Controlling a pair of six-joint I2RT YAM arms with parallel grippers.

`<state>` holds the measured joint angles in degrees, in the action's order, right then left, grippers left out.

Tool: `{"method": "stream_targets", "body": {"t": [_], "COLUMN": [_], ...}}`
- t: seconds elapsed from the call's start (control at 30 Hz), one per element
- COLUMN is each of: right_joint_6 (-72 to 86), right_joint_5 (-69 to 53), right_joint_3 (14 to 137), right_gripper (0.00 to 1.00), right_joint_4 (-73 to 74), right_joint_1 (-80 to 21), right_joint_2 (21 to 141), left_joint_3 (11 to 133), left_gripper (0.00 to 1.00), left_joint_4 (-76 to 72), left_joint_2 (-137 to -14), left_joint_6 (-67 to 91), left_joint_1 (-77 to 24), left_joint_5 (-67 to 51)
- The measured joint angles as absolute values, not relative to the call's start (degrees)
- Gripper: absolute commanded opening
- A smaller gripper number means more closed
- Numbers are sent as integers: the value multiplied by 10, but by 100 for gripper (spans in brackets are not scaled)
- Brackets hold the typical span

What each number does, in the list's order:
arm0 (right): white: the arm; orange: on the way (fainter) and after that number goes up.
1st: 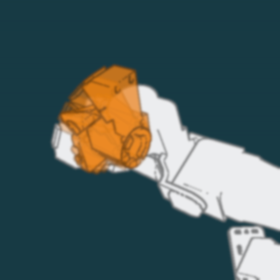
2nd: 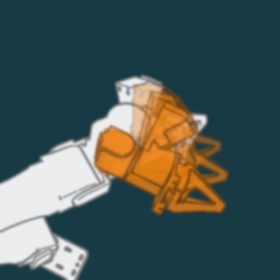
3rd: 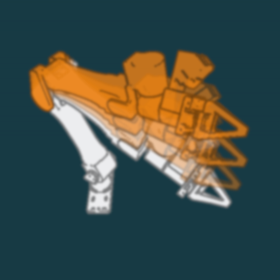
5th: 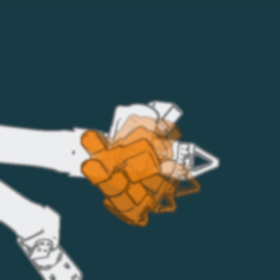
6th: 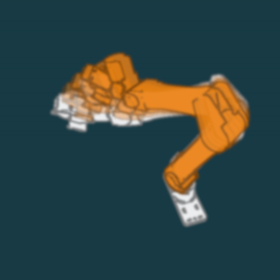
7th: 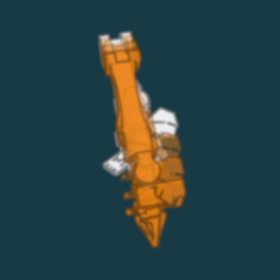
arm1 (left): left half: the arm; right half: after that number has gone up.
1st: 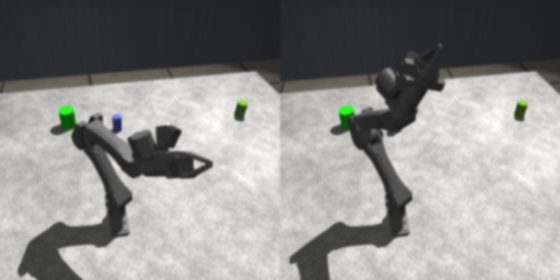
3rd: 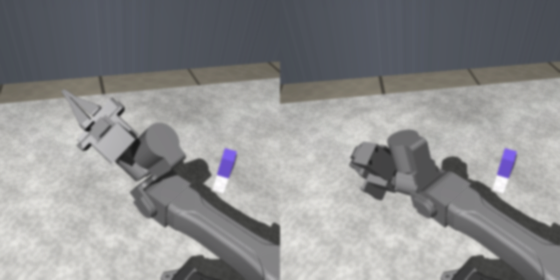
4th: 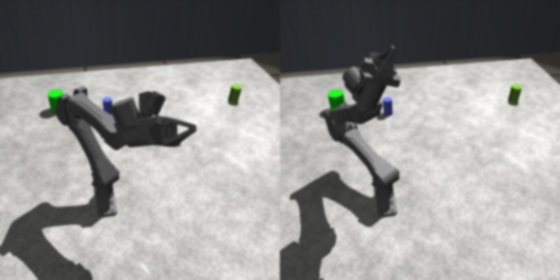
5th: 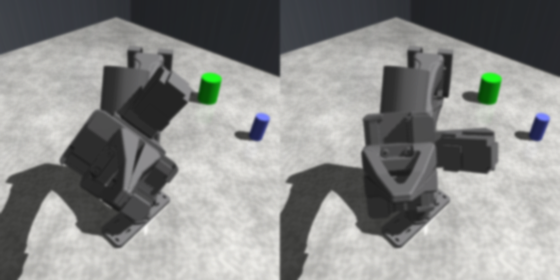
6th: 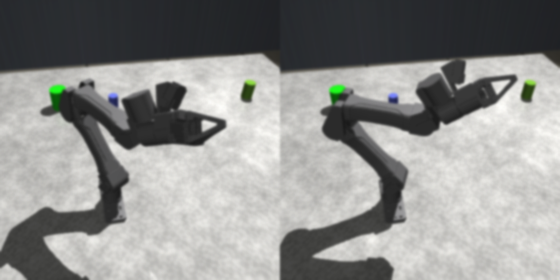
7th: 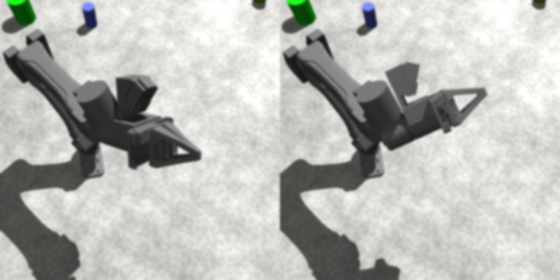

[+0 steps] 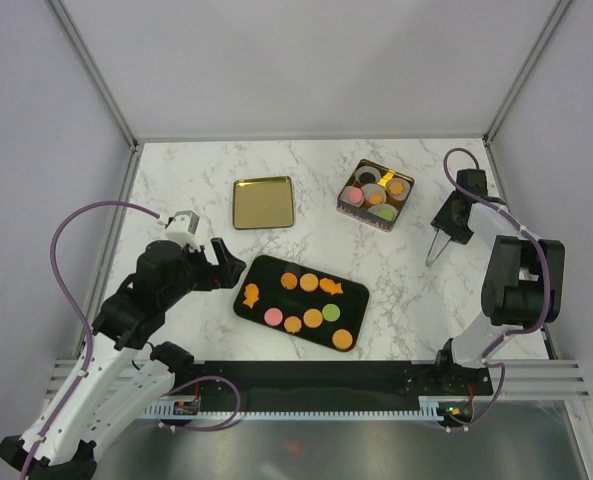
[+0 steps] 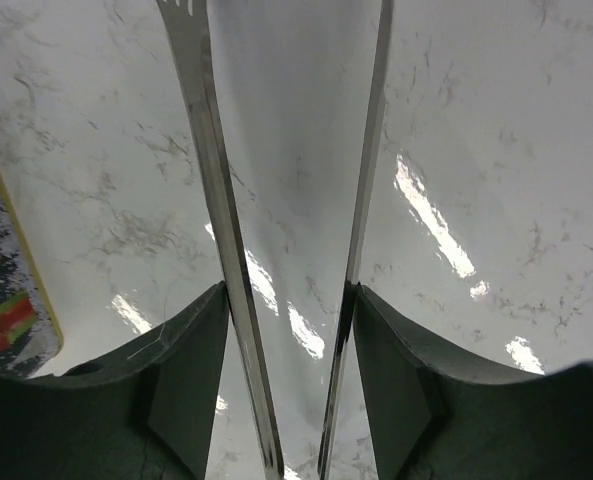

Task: Pack the cookies

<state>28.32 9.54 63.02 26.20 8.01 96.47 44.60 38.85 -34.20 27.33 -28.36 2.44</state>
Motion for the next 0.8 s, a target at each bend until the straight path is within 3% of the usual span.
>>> {"method": "stream_targets", "body": {"t": [0.17, 0.23, 0.43, 0.8], "right_joint_6": [291, 295, 301, 303], "right_joint_5": [87, 81, 71, 75], "right_joint_3": [557, 546, 515, 475], "right_gripper": [64, 72, 84, 90], "right_joint_4": [218, 190, 137, 211], "right_joint_1": [80, 80, 78, 73], "right_joint_2": [973, 969, 949, 826], "left_joint_3": [446, 446, 446, 447], "left_gripper": [100, 100, 100, 100], "left_joint_4": [389, 388, 389, 388], "left_joint_2": [-345, -349, -361, -414], "left_joint_6": [273, 273, 273, 274], "left_joint_1": [-284, -284, -284, -284], "left_joint_5": [24, 24, 24, 24]}}
